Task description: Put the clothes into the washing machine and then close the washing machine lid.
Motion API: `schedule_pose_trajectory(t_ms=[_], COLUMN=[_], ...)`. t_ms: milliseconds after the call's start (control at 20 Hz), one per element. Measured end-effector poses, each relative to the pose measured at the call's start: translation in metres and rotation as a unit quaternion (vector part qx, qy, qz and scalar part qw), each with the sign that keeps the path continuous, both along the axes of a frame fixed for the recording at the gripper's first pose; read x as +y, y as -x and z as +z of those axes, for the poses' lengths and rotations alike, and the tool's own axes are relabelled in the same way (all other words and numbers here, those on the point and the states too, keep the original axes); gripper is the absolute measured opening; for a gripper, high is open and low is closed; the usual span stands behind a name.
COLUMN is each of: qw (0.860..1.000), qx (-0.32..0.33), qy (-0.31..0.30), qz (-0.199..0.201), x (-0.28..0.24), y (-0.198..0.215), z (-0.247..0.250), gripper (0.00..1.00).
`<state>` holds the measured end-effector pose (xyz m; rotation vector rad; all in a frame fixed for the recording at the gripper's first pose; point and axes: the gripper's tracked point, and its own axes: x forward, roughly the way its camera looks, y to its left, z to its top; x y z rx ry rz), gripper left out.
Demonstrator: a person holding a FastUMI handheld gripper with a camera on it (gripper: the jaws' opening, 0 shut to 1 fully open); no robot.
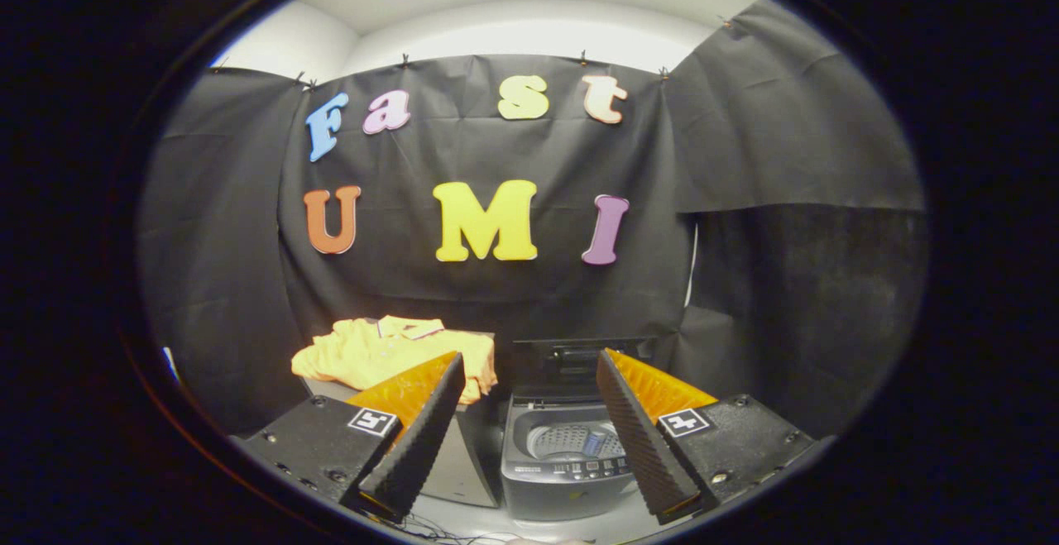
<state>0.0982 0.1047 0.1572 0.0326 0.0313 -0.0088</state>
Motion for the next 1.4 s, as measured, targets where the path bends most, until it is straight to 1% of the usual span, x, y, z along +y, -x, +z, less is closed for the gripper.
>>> schedule_pose_trajectory(t_ms=[250,450,600,800,1000,1200,1300,1400], qw=[0.999,0.997,0.994,0.987,0.977,0.962,0.955,0.949], qx=[0.002,0.028,0.06,0.123,0.183,0.255,0.283,0.307], qy=[-0.005,-0.006,-0.007,-0.022,-0.023,-0.019,-0.026,-0.017], qz=[0.038,0.074,0.089,0.105,0.104,0.092,0.086,0.075], x=[0.073,0.135,0.174,0.221,0.251,0.268,0.276,0.279], y=[-0.057,-0.114,-0.16,-0.217,-0.266,-0.299,-0.313,-0.325], z=[0.047,0.06,0.056,0.028,-0.011,-0.067,-0.091,-0.116], gripper=[1.0,1.0,1.0,1.0,1.0,1.0,1.0,1.0])
